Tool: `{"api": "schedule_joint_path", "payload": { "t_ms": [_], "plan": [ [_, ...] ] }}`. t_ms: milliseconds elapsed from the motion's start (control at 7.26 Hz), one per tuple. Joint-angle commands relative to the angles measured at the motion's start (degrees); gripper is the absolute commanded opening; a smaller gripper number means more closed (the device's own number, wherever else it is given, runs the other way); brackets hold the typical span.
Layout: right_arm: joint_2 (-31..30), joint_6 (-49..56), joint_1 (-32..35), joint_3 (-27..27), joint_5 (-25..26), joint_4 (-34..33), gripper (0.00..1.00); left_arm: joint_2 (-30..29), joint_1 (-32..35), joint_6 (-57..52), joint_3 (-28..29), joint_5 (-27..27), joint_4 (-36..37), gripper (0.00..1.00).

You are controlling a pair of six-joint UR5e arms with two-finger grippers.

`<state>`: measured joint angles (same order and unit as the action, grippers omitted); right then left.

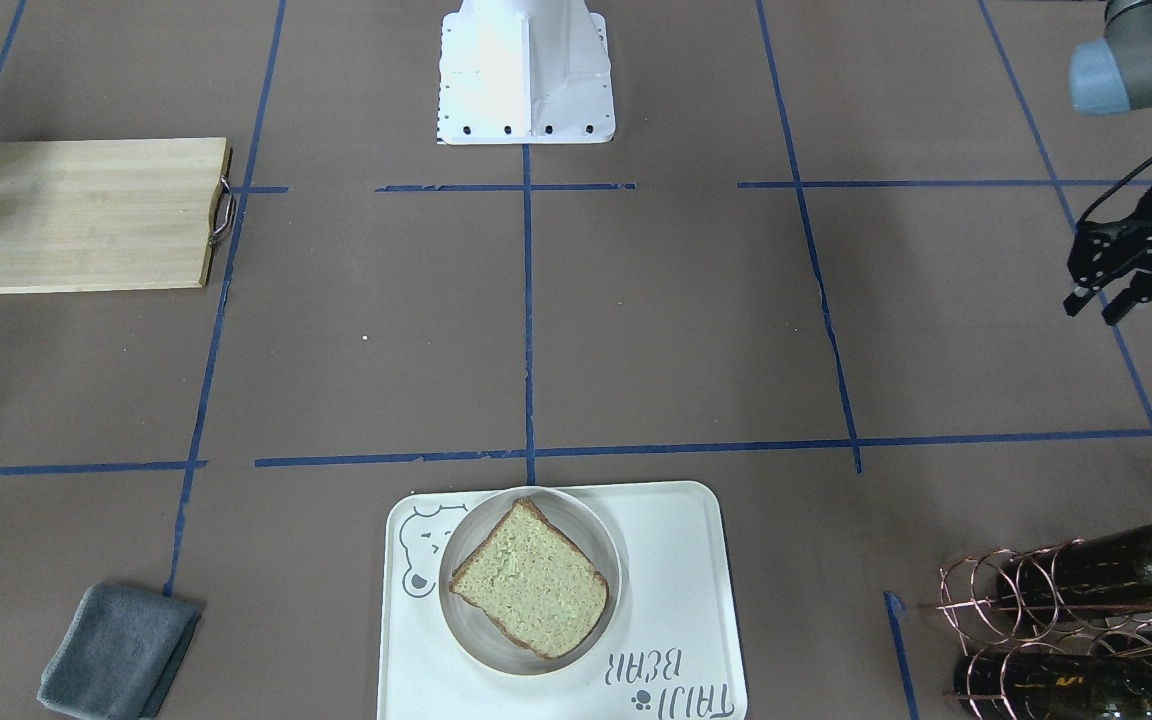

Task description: Make sandwich and place on tray

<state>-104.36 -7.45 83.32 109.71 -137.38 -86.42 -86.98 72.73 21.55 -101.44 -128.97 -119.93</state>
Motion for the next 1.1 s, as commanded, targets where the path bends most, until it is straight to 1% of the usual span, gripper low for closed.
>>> {"api": "schedule_joint_path", "payload": {
  "t_ms": [0, 138, 275, 413, 551, 689, 826, 964],
  "plan": [
    [8.7, 16.7, 5.8, -3.0, 1.5, -17.9, 1.0, -3.7, 11.9, -22.3, 2.2, -1.6, 20.4, 0.49],
    [11.8, 18.3, 6.5, -5.8, 1.8, -20.1, 1.0, -6.2, 16.6, -26.9, 4.7, -2.4, 28.6, 0.5],
    [13.8, 18.3, 6.6, -8.6, 1.6, -20.1, 1.0, -5.1, 18.0, -29.3, 4.8, -7.2, 33.7, 0.77],
    [14.8, 18.2, 6.6, -9.3, 1.6, -20.1, 1.0, 0.5, 17.9, -29.3, 2.3, -14.1, 34.0, 1.0],
    [14.9, 17.4, 6.2, -9.2, 1.7, -20.0, 1.0, 1.9, 18.1, -29.4, 1.5, -15.1, 34.1, 1.0],
    [14.9, 17.4, 5.9, -9.2, 1.7, -20.0, 1.0, 2.5, 18.0, -29.6, 1.3, -14.6, 31.5, 1.0],
    [14.9, 17.3, 5.9, -9.2, 1.4, -20.1, 1.0, 2.8, 17.9, -29.5, 3.1, -12.5, 27.4, 1.0],
    [15.0, 17.4, 5.7, -9.2, 1.5, -20.0, 1.0, 2.1, 17.8, -29.4, 3.9, -8.4, 27.6, 1.0]
  ]
}}
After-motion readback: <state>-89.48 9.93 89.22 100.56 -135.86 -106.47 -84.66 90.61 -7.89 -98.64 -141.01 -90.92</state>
